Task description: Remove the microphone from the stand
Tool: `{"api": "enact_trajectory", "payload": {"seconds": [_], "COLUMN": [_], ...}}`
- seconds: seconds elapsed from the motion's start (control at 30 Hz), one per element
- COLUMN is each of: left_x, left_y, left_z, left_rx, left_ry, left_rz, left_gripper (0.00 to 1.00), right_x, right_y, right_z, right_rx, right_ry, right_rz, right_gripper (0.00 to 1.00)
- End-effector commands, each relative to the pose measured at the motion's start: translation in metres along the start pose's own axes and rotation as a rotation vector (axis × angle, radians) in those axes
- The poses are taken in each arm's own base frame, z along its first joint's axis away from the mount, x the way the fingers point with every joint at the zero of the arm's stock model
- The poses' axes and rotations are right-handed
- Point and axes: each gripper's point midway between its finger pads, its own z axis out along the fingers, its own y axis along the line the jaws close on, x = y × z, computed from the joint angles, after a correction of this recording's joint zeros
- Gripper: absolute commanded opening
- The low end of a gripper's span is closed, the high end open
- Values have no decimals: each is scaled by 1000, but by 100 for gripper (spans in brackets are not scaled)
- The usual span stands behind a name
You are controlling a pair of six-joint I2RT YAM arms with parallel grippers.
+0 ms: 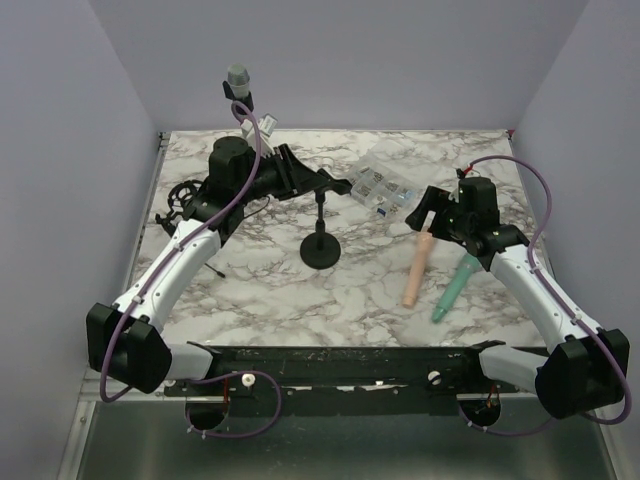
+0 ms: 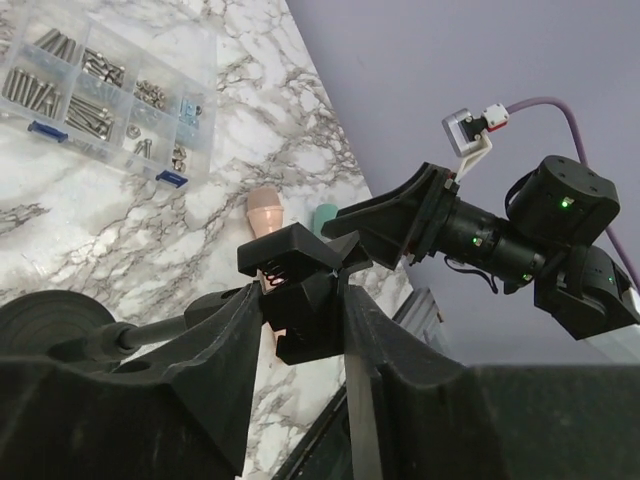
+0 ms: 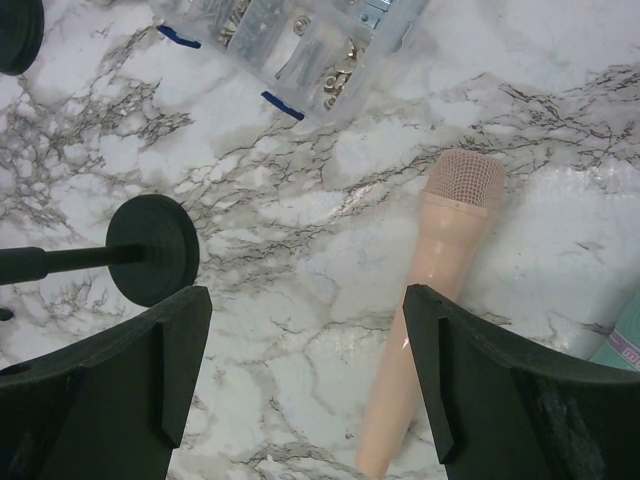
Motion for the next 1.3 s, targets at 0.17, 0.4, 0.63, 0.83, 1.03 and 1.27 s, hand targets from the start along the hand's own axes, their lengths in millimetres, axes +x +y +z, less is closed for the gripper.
{"api": "enact_trajectory", "payload": {"seconds": [0.17, 0.4, 0.63, 0.83, 1.03, 1.27], "left_x": [21, 44, 64, 71, 69, 58], "left_y": [31, 55, 80, 94, 96, 88], "left_z": [4, 6, 9, 12, 14, 6], "left_rx": [-108, -160, -214, -253, -272, -289], "left_ry": [48, 96, 132, 162, 165, 159], "left_rz": [50, 47, 39, 41, 45, 98], "left_gripper": [21, 16, 15, 14, 15, 38], "right_x": [0, 6, 9, 10, 12, 14], "right_y": [2, 0, -1, 1, 0, 1], "right_z": [-3, 0, 0, -1, -2, -4], "right_rx": [-21, -20, -19, -32, -30, -38], "right_ry": [1, 15, 19, 25, 25, 24], "right_rz": [-16, -14, -14, -15, -18, -16], "right_gripper": [85, 85, 85, 85, 85, 86]}}
